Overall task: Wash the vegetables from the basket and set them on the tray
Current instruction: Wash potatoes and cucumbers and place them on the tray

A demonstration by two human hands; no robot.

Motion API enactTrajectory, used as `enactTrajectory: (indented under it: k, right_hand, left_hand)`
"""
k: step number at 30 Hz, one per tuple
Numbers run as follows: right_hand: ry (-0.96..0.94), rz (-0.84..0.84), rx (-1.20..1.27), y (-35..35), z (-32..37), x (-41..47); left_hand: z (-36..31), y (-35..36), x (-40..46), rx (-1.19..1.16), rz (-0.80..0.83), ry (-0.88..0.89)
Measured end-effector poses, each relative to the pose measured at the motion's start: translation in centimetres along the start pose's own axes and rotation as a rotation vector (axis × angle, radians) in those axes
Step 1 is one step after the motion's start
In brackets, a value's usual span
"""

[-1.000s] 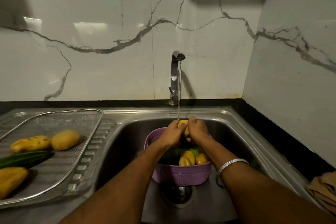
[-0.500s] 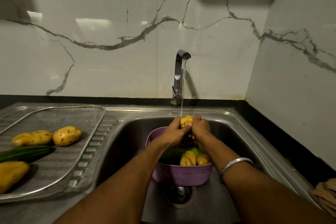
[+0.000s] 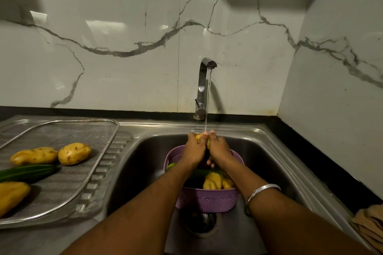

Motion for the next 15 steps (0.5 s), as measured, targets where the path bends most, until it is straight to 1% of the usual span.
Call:
enactTrajectory:
  k: [3, 5, 7, 11, 13, 15]
  right_hand:
    - [0.028, -0.021, 0.030, -0.6, -0.6, 0.5]
    - [0.054, -0.026, 0.049, -1.0, -0.8, 0.5]
    - [0.060, -0.041, 0.065, -1.2, -0.5, 0.3]
    - [0.054, -0.087, 0.108, -1.4, -0.3, 0.8]
    - [0.026, -0.089, 0.131, -1.3, -0.1, 0.9]
    - [0.010, -0.046, 0.165, -0.6, 0.2, 0.7]
  left_hand:
    - [0.2, 0.4, 0.1, -0.118, 0.105, -0.072]
    - [0.4, 1.0, -0.1, -0.152, 0.166, -0.085]
    - [0.3, 1.1, 0.0, -0.154, 0.133, -0.065]
    - [-0.3, 0.9, 0.5, -0.063, -0.014, -0.009]
    - [-0.3, 0.9, 0.6, -0.083, -0.044, -0.003]
    - [-0.2, 0.3, 0.5, -0.132, -0.056, 0.004]
Point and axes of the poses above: each hand's wrist, its own x-axis towards the middle knuckle, its own y-axis out of the palm, z = x × y, the point moved 7 cm from there along x, towards the middle knuckle, and after that the axes turned 1 degree about -x, right-handed, at the moved point
